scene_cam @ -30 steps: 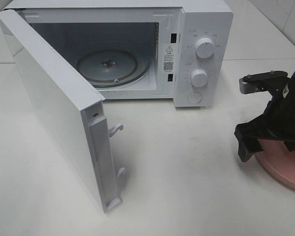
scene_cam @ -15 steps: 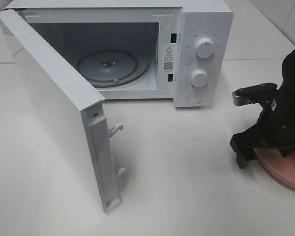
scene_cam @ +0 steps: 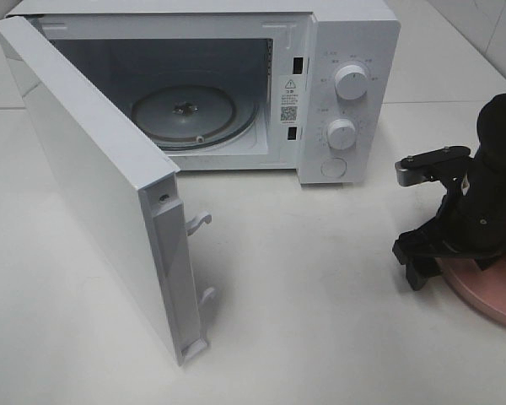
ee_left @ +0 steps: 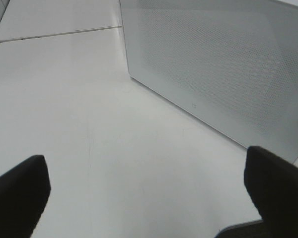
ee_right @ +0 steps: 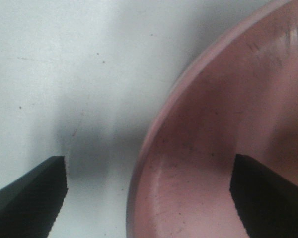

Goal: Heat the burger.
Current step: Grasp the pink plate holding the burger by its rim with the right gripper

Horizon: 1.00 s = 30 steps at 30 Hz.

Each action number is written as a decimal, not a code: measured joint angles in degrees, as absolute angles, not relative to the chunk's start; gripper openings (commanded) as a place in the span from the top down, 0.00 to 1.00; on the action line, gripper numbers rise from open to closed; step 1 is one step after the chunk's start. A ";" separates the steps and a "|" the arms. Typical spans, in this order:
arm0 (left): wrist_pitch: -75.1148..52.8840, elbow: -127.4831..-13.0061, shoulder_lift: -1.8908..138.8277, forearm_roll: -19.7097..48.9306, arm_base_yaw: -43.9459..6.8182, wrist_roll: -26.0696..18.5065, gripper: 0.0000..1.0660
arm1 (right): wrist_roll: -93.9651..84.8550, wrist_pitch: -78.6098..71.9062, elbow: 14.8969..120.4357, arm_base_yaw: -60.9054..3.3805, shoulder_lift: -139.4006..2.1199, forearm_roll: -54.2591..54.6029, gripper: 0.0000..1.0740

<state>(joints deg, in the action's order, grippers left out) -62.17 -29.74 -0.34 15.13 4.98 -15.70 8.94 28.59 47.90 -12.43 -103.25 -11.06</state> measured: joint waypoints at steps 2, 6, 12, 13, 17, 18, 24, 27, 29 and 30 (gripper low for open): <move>-62.17 -29.74 -0.34 15.13 4.98 -15.70 0.06 | 8.82 28.59 47.90 -12.43 -103.25 -11.17 0.20; -62.17 -29.74 -0.34 15.13 4.98 -15.70 0.06 | 7.79 28.82 47.90 -12.43 -103.25 -11.17 0.21; -62.17 -29.74 -0.34 15.13 4.98 -15.70 0.06 | 7.68 29.16 47.90 -12.43 -103.93 -11.17 0.22; -62.17 -29.74 -0.34 15.13 4.98 -15.70 0.06 | 7.68 29.45 47.90 -12.43 -104.62 -10.94 0.22; -62.17 -29.74 -0.34 15.13 4.98 -15.70 0.06 | 7.62 29.39 47.90 -12.38 -104.68 -10.94 0.24; -62.17 -29.74 -0.34 15.13 4.98 -15.70 0.06 | 7.62 29.39 47.90 -12.38 -104.68 -10.94 0.26; -62.17 -29.74 -0.34 15.13 4.98 -15.70 0.06 | 7.62 29.39 47.90 -12.38 -104.68 -11.17 0.51; -62.17 -29.74 -0.34 15.13 4.98 -15.70 0.06 | 7.68 29.39 47.90 -12.38 -104.68 -11.69 0.69; -62.17 -29.74 -0.34 15.13 4.98 -15.70 0.06 | 7.73 29.45 47.90 -12.38 -104.68 -12.20 0.74; -62.17 -29.74 -0.34 15.13 4.98 -15.70 0.06 | 7.91 29.51 47.90 -12.38 -104.68 -12.49 0.86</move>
